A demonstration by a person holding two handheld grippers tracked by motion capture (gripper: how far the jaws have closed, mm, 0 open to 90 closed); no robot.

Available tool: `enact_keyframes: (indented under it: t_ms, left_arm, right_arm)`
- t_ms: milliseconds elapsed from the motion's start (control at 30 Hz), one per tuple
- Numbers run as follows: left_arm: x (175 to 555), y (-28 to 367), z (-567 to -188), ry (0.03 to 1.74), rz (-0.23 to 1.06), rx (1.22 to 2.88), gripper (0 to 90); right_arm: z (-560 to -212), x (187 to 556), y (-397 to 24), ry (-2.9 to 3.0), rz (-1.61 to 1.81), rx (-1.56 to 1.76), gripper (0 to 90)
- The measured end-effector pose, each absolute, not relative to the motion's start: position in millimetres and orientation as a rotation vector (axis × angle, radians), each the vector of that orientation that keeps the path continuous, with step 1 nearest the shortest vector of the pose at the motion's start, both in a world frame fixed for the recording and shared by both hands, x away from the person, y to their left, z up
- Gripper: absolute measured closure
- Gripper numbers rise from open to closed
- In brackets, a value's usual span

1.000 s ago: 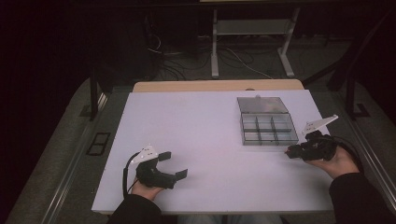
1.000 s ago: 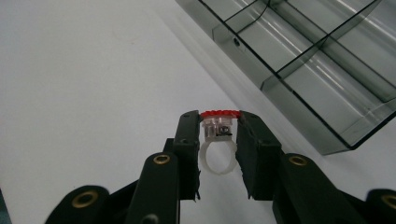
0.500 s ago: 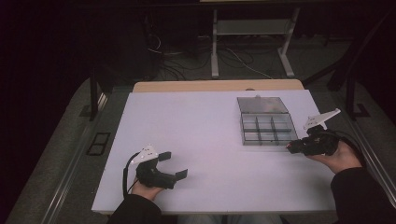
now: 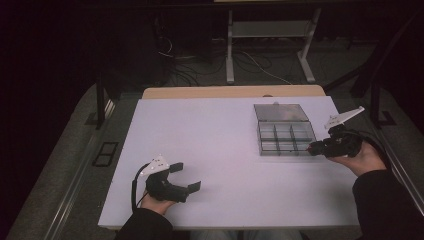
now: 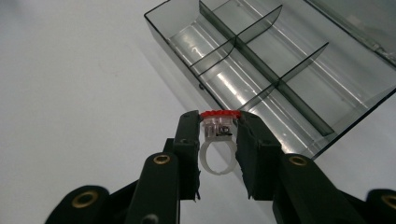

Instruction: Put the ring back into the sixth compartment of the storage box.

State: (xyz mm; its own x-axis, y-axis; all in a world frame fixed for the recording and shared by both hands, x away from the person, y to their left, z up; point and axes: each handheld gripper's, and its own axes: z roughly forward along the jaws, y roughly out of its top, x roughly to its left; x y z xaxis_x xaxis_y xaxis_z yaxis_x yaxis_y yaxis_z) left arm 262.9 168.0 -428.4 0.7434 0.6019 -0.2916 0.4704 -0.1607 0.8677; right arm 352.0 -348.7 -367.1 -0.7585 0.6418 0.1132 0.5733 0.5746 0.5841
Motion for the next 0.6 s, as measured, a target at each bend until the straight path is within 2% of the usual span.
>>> enact_keyframes:
  t_ms: [600]
  left_arm:
    - [262.9, 167.4, -428.5, 0.836, 0.143, 1.800, 0.0]
  right_arm:
    - [-356.2, 377.2, -350.6, 2.655, 0.940, 1.098, 70.0]
